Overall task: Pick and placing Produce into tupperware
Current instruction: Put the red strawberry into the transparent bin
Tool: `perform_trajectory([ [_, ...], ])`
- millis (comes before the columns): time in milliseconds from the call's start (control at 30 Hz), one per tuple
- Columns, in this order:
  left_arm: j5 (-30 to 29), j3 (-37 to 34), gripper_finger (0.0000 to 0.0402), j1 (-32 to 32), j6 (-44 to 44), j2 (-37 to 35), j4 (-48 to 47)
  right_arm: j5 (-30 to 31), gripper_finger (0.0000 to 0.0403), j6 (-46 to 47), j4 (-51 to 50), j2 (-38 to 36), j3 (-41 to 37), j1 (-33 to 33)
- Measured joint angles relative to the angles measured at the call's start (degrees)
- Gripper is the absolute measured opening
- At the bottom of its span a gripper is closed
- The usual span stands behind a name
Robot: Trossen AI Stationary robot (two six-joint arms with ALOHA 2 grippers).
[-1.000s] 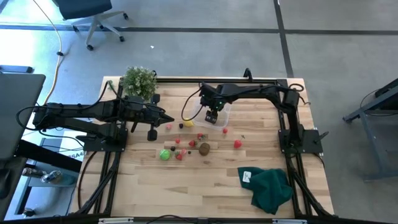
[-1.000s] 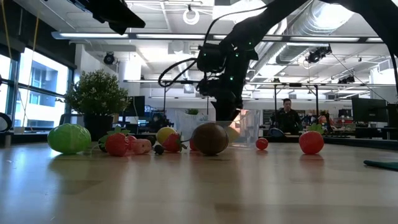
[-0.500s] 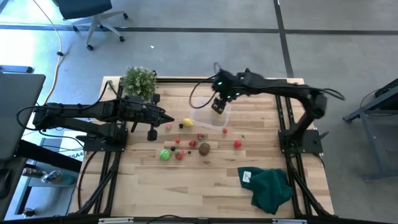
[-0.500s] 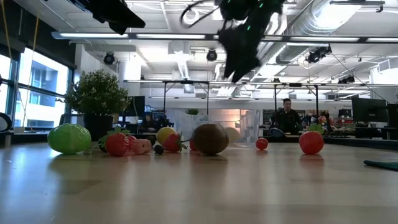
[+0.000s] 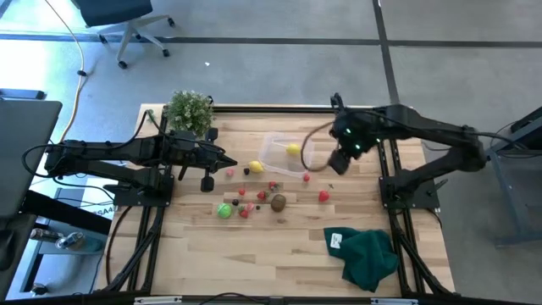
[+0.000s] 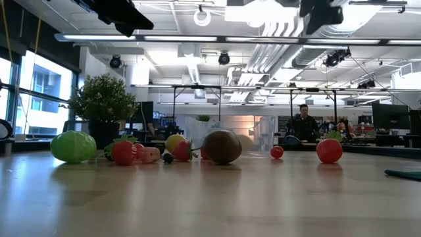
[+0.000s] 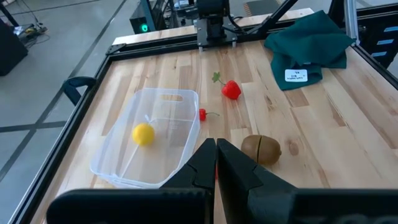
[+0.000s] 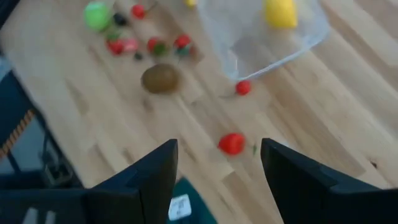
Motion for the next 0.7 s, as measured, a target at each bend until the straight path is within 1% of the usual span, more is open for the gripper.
perform_trajectory([
  [67, 0.0, 0.0, 0.0005, 0.0, 0.0, 0.0, 0.0, 1.6, 0.0222, -1.8, 0.0, -0.8, 0.0, 3.2],
  [100, 0.0, 0.0, 0.0005, 0.0, 0.0, 0.0, 0.0, 2.3, 0.0222, -4.3, 0.0, -0.9, 0.0, 4.6],
  [267, 0.0, 0.0, 0.0005, 0.0, 0.0, 0.0, 0.0, 6.8, 0.0222, -25.7, 0.0, -0.1, -0.1, 10.1],
  [367, 0.0, 0.0, 0.0005, 0.0, 0.0, 0.0, 0.0, 11.2, 0.0222, -34.4, -0.1, 2.3, -0.1, 11.7],
  [433, 0.0, 0.0, 0.0005, 0.0, 0.0, 0.0, 0.0, 13.0, 0.0222, -38.6, -0.4, 4.3, -0.1, 12.0],
  [533, 0.0, 0.0, 0.0005, 0.0, 0.0, 0.0, 0.0, 11.9, 0.0222, -43.7, -0.6, 8.0, -0.2, 12.1],
  [633, 0.0, 0.0, 0.0005, 0.0, 0.0, 0.0, 0.0, 6.7, 0.0222, -47.4, -0.9, 11.1, -0.2, 12.1],
  [700, 0.0, 0.0, 0.0005, 0.0, 0.0, 0.0, 0.0, 4.7, 0.0222, -49.6, -0.9, 12.5, -1.0, 12.1],
])
